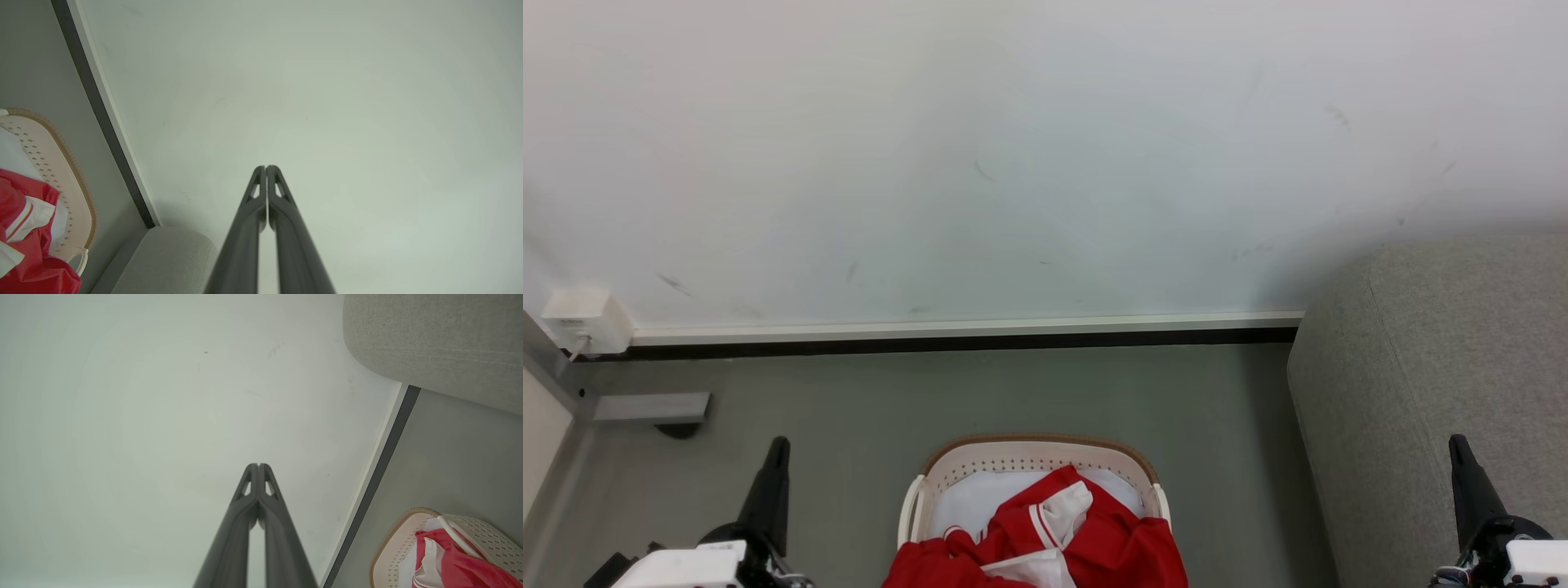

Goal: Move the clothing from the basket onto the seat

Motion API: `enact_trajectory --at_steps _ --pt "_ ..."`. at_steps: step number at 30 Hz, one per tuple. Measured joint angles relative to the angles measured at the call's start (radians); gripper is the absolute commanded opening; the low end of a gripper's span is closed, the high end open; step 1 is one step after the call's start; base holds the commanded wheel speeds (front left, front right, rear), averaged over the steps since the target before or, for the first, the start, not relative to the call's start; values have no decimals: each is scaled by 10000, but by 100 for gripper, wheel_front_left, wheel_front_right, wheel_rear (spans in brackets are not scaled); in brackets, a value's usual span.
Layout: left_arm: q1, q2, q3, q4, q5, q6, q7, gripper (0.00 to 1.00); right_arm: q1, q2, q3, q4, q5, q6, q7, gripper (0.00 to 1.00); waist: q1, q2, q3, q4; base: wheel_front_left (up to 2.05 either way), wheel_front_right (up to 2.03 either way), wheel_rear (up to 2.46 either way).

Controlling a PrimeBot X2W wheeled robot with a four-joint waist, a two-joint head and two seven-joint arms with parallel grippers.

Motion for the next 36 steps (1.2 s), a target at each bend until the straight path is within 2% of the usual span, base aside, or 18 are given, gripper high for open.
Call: enact_trajectory --at_steps 36 --pt "0 0 0 0 0 0 0 0 0 0 0 0 0 0 0 0 0 0 0 0 0 0 0"
